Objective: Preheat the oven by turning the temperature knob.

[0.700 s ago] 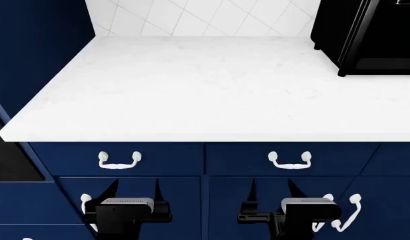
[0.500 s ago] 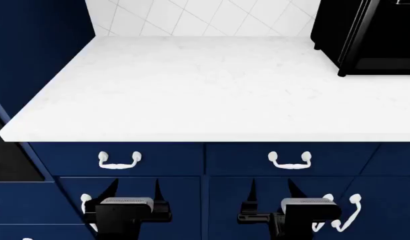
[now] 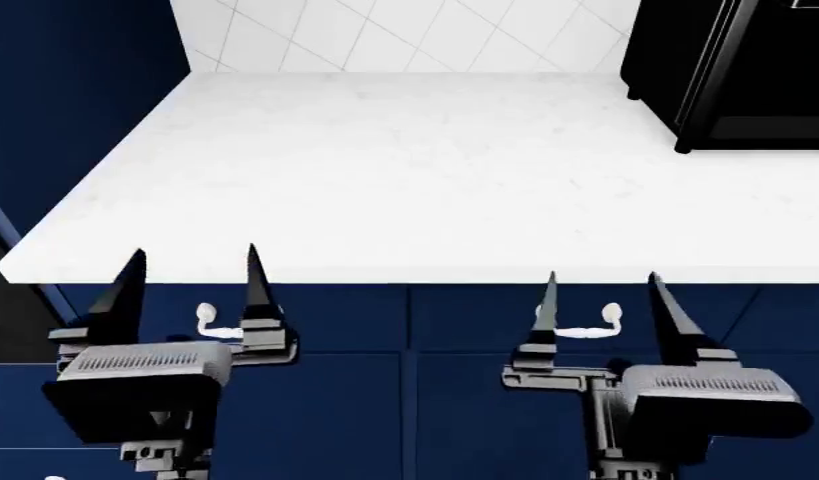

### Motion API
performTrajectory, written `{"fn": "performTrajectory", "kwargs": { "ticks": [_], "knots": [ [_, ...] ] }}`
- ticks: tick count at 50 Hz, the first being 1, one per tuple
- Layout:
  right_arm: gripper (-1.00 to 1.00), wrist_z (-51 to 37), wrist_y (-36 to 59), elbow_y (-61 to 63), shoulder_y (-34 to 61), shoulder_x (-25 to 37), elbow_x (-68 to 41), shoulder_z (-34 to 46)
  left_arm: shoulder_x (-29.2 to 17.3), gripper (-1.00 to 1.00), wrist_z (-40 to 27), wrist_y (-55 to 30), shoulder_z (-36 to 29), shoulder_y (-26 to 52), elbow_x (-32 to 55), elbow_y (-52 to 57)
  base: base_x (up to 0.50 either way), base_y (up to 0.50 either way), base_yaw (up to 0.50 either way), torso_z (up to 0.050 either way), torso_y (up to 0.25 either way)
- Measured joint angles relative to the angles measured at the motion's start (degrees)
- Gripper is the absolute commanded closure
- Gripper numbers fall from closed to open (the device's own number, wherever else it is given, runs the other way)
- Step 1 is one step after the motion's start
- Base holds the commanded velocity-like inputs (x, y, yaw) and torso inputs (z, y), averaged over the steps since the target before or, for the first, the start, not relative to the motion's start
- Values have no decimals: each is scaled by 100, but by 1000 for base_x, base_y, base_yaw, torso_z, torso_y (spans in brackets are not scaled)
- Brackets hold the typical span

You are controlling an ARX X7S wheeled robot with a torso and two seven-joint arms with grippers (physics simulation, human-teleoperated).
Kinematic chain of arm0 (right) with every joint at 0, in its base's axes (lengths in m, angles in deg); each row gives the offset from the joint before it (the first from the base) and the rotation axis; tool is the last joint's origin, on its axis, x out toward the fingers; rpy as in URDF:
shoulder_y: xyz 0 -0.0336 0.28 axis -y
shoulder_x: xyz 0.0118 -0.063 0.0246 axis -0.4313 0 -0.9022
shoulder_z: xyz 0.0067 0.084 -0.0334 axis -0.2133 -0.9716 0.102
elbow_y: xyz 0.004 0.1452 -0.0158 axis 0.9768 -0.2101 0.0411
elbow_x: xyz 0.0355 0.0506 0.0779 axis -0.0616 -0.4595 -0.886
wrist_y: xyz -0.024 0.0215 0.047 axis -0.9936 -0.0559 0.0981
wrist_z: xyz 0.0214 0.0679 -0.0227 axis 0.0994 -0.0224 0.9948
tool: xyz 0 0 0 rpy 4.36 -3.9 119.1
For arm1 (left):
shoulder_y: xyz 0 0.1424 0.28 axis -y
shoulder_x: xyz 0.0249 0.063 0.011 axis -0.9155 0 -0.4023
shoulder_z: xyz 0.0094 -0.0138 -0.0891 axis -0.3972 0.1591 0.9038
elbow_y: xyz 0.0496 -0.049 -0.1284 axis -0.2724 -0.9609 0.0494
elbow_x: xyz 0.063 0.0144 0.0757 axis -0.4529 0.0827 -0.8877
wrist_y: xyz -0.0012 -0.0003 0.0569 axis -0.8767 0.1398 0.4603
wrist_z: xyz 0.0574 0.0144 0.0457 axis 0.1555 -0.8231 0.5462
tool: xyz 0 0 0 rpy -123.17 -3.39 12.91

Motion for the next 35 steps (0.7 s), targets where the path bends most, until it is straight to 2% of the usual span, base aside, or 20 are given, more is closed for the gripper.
{"fn": "performTrajectory", "kwargs": {
  "ticks": [10, 15, 24, 35],
  "knots": [
    [-100, 39, 868, 1748, 370, 111, 154, 51, -173, -100, -239, -706, 184, 512, 288, 1406, 0, 0, 0, 0, 0],
    [-100, 295, 1178, 2306, 612, -43, 271, -47, -238, -100, -372, -1082, 282, 903, 443, 1859, 0, 0, 0, 0, 0],
    [-100, 670, 1397, 2816, 925, -289, 320, -297, -364, -100, -555, -1589, 545, 1507, 766, 2371, 0, 0, 0, 0, 0],
    [-100, 845, 1395, 3047, 975, -397, 248, -441, -470, -100, -641, -1703, 688, 1687, 961, 2670, 0, 0, 0, 0, 0]
  ]
}}
